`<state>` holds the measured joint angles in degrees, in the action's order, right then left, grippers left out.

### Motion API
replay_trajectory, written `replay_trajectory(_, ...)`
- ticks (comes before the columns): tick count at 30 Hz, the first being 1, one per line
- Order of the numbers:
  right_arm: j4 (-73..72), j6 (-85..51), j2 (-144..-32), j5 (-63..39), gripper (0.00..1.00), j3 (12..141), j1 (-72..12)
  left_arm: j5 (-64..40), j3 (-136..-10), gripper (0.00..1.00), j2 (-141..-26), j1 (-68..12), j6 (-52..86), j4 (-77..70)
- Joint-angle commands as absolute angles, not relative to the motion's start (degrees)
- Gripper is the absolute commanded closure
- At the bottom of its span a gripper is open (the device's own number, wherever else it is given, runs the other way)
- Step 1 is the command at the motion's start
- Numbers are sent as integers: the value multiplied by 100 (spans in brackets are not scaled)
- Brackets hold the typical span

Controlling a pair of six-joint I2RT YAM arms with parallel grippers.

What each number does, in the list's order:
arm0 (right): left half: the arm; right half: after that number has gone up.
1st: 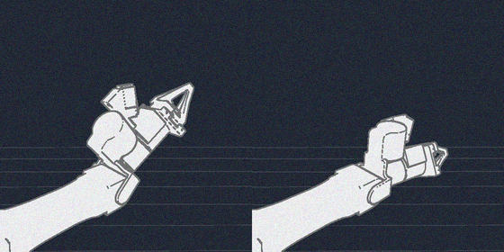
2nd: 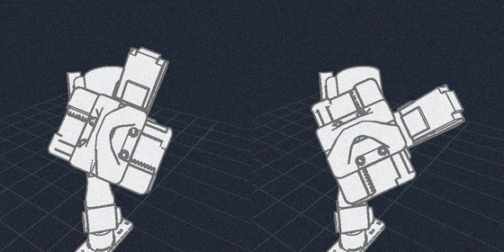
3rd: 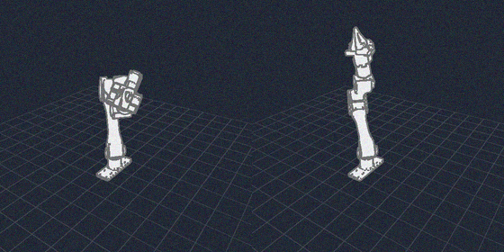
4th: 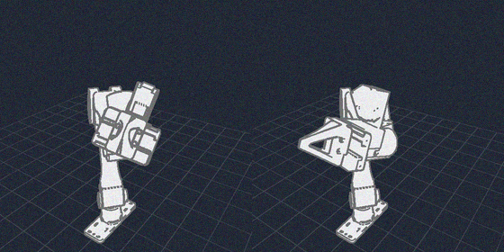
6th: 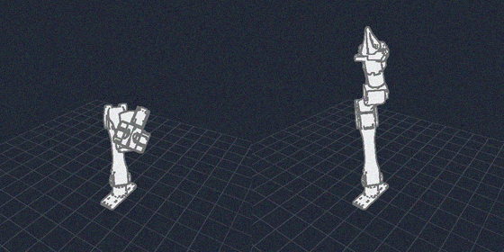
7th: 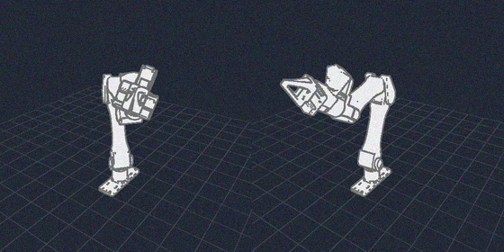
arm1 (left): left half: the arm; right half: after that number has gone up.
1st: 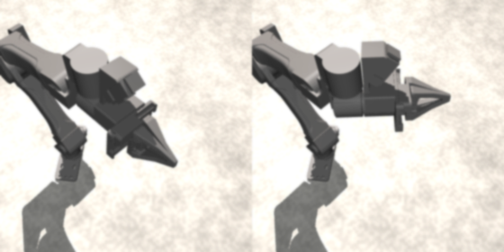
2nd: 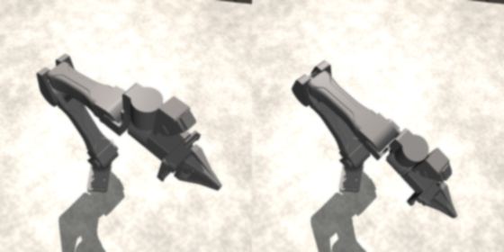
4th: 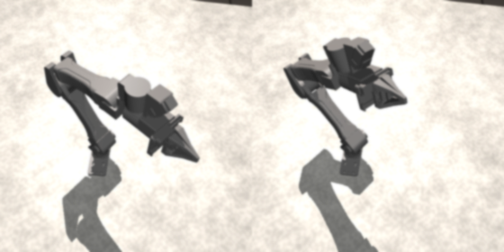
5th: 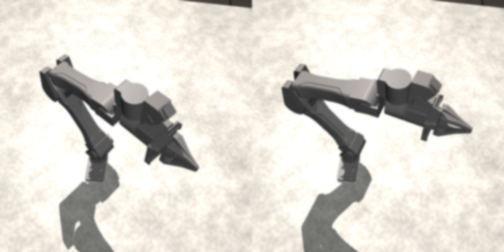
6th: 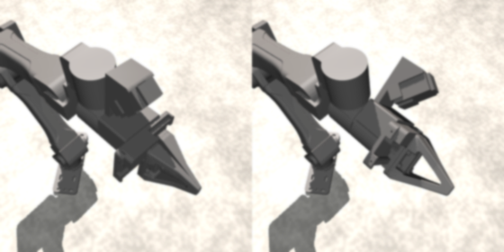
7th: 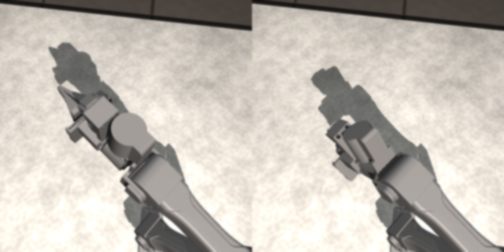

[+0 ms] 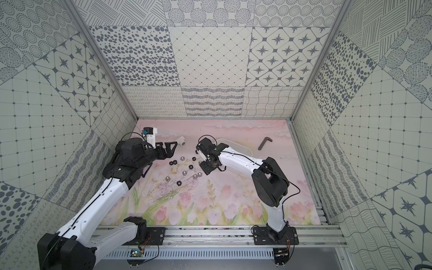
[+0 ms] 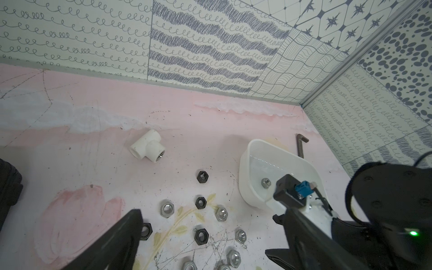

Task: Put the nuts on the desktop into the storage box
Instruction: Pick up the nut from the center of the board.

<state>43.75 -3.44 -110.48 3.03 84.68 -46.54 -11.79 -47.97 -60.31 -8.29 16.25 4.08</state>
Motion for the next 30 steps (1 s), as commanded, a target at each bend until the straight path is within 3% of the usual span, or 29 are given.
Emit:
replay_trajectory(1, 4344, -461, -11266, 238, 36, 8529, -4702, -1148, -4896, 1, -6083, -854, 1547, 409)
replay_trajectory(23, 4350, -317, -12342, 75, 37, 9384, -4632, -1039, -4953, 1, -6181, -847, 1494, 455)
replay_trajectory(30, 4347, -330, -12454, -25, 52, 9447, -4610, -1004, -4938, 1, -6172, -851, 1485, 457)
